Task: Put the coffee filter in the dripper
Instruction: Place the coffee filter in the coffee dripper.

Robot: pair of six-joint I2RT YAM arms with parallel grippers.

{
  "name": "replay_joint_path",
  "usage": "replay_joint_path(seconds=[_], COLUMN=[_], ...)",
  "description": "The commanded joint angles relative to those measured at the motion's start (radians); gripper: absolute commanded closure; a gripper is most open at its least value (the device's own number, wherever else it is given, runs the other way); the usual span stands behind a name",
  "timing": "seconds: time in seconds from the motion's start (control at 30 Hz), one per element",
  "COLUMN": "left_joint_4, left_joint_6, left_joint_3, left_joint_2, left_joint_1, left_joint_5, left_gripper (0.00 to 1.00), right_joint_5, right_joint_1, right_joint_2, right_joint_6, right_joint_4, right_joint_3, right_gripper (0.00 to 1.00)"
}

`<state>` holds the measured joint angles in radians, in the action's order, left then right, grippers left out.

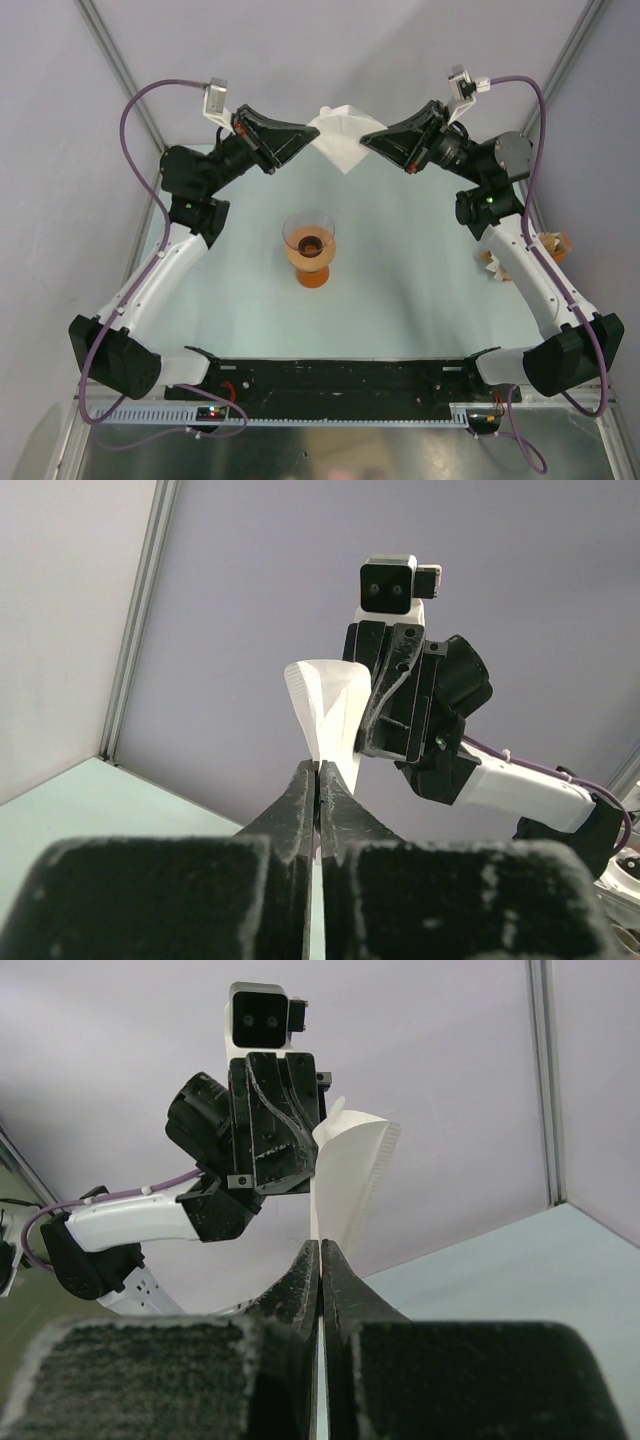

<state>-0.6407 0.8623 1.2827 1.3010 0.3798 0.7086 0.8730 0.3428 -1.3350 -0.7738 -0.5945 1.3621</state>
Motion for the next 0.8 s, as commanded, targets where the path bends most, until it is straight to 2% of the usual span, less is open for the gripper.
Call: replay_joint_path(seconds=[0.0, 0.07, 0.1, 0.13, 0.2, 0.27, 0.33, 0.4, 0.53, 0.67, 0.77], left_joint_4=[-0.026, -0.026, -0.024, -0.014, 0.098, 0.282, 0.441, 0.659, 0.882, 0.967, 1.055], left_joint_6=[-0.025, -0.033, -0.042, -0.052, -0.130, -0.262, -0.393, -0.592, -0.931, -1.040, -1.101], left_joint_3=[0.014, 0.012, 0.014, 0.017, 0.043, 0.071, 0.090, 0.119, 0.137, 0.166, 0.201], left_joint_2=[-0.043, -0.044, -0.044, -0.045, -0.053, -0.077, -0.110, -0.143, -0.218, -0.233, -0.209], left_joint_1=[-0.015, -0.014, -0.014, -0.016, -0.026, -0.058, -0.099, -0.125, -0.138, -0.114, -0.055], left_joint_5=[0.003, 0.025, 0.039, 0.062, 0.092, 0.100, 0.116, 0.117, 0.210, 0.279, 0.271], left_gripper=[1.00, 0.99, 0.90, 0.73, 0.51, 0.41, 0.37, 0.36, 0.34, 0.40, 0.45], right_joint_5=[0.020, 0.026, 0.030, 0.040, 0.073, 0.124, 0.167, 0.186, 0.171, 0.152, 0.131], right_joint_1=[-0.008, -0.008, -0.008, -0.009, -0.009, -0.010, -0.011, -0.008, 0.012, 0.054, 0.085], right_joint_2=[0.013, 0.014, 0.014, 0.013, 0.013, 0.019, 0.033, 0.055, 0.081, 0.080, 0.070], right_joint_6=[0.008, 0.015, 0.019, 0.024, 0.039, 0.071, 0.151, 0.279, 0.578, 0.779, 0.886], right_joint_4=[-0.011, -0.009, -0.009, -0.007, -0.004, 0.036, 0.131, 0.272, 0.578, 0.808, 0.927], right_joint_3=[0.044, 0.043, 0.043, 0.043, 0.043, 0.038, 0.035, 0.035, 0.058, 0.107, 0.142], right_gripper=[1.00, 1.00, 1.00, 1.00, 1.00, 1.00, 1.00, 1.00, 1.00, 1.00, 1.00])
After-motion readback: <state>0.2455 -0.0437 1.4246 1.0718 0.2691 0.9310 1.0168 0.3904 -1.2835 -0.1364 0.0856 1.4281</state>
